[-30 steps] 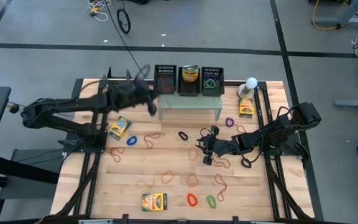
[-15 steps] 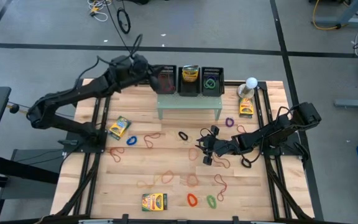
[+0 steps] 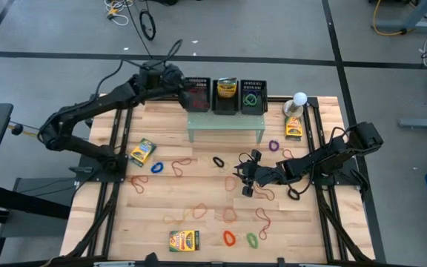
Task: Pick & Place Office Desk Supplies
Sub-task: Put the red rubberband on the left black bin on the shelf, then put the black spring bracelet into the right black bin on the shelf
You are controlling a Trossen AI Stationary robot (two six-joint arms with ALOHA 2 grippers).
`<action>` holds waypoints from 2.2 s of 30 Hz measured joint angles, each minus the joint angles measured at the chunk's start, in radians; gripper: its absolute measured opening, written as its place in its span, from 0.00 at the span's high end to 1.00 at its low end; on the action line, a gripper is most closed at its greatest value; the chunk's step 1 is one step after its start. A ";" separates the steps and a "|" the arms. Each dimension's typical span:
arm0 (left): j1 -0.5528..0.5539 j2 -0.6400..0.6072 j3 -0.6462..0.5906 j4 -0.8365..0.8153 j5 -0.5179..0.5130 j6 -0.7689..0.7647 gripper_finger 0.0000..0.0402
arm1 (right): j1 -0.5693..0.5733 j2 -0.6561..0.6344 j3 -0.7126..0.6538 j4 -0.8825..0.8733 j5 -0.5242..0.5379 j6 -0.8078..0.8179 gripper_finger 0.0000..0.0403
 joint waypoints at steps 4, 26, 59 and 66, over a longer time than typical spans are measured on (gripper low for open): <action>0.003 0.057 0.000 -0.002 0.003 0.025 0.96 | 0.000 0.000 0.000 0.000 0.000 0.000 0.68; -0.011 0.049 -0.001 -0.106 0.000 -0.093 0.67 | -0.062 0.000 0.000 0.000 -0.082 0.000 0.68; -0.345 -0.256 -0.292 0.091 -0.082 -0.157 0.98 | -0.086 -0.001 0.000 0.287 -0.042 0.042 0.68; -0.436 -0.394 -0.539 0.306 -0.098 -0.135 0.98 | -0.082 -0.003 0.110 0.218 0.070 0.091 0.75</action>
